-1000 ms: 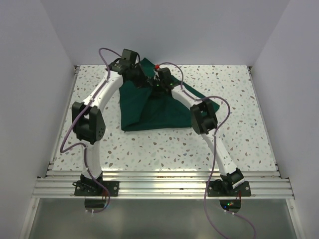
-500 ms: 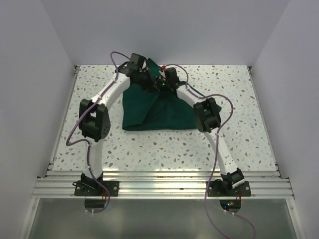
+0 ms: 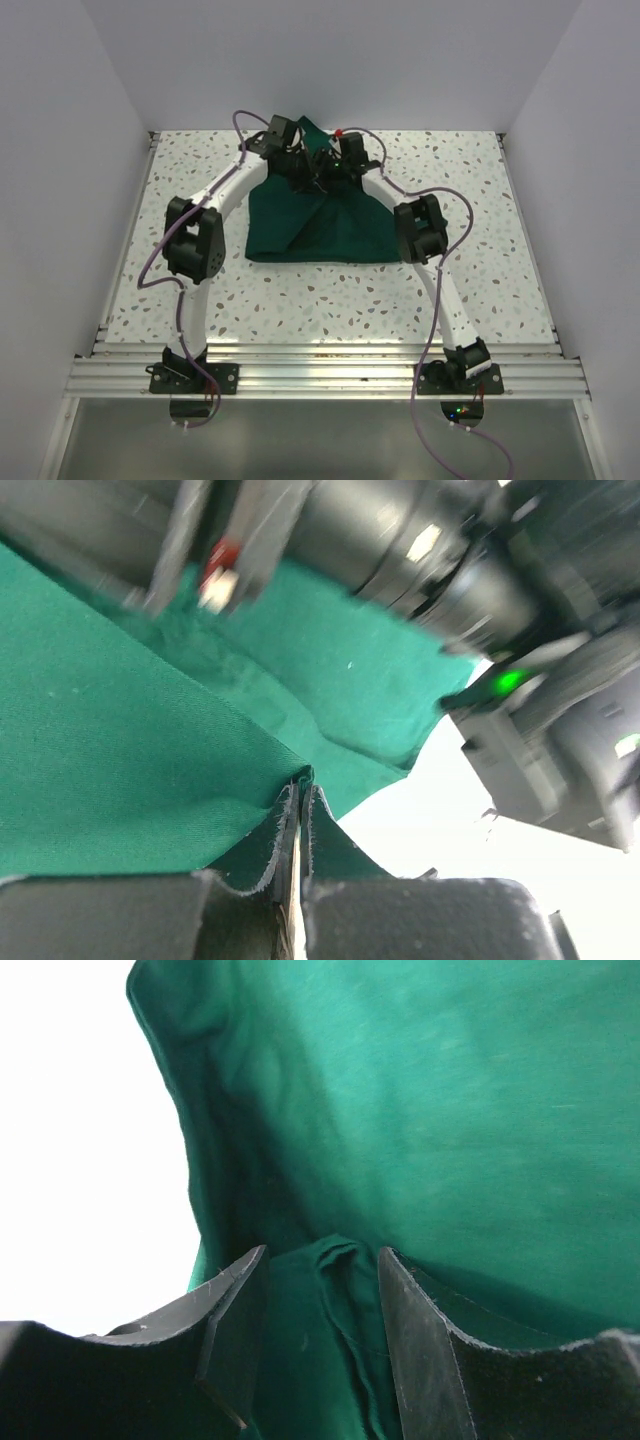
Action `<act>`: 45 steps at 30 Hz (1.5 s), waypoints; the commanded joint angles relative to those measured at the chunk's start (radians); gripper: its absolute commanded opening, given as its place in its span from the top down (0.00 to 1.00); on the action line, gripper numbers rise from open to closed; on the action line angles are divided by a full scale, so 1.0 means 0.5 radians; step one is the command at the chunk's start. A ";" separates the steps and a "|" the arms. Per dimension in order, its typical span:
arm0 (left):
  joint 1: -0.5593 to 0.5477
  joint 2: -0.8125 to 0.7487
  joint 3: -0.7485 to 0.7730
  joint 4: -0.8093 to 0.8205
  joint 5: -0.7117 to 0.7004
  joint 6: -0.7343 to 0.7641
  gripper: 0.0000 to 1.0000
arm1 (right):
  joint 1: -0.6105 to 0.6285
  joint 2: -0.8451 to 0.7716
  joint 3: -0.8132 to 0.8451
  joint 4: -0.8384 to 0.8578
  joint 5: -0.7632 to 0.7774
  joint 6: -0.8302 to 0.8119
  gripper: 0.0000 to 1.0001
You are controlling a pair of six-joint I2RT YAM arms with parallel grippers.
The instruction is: Prepare the surgical pack
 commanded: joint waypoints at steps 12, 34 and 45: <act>-0.079 0.091 -0.061 0.204 0.114 0.026 1.00 | -0.095 0.107 0.040 -0.232 0.053 0.072 0.48; -0.134 0.159 0.046 0.250 0.154 0.124 0.38 | -0.107 0.138 0.095 -0.358 0.075 0.069 0.48; 0.154 -0.522 -0.367 0.244 -0.138 0.324 0.30 | -0.215 -0.074 0.156 -0.456 0.142 -0.081 0.39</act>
